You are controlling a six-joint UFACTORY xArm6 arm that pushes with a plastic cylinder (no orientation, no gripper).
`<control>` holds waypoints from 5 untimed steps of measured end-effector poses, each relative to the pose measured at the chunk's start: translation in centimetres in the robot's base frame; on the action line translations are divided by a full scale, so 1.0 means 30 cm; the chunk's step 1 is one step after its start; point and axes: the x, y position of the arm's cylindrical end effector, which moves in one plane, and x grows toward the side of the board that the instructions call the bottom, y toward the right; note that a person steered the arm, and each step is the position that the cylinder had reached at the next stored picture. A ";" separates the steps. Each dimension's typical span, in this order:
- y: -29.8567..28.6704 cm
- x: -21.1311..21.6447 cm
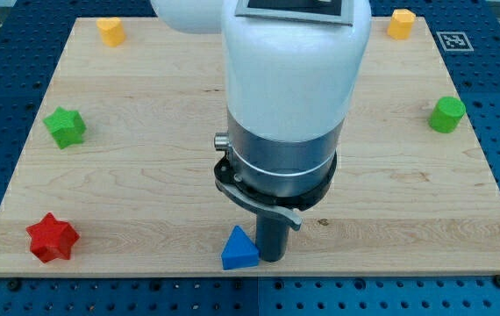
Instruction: Slide the red circle to the bottom right
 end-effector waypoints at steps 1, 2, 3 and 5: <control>0.000 -0.116; 0.000 -0.283; 0.000 -0.444; 0.000 -0.728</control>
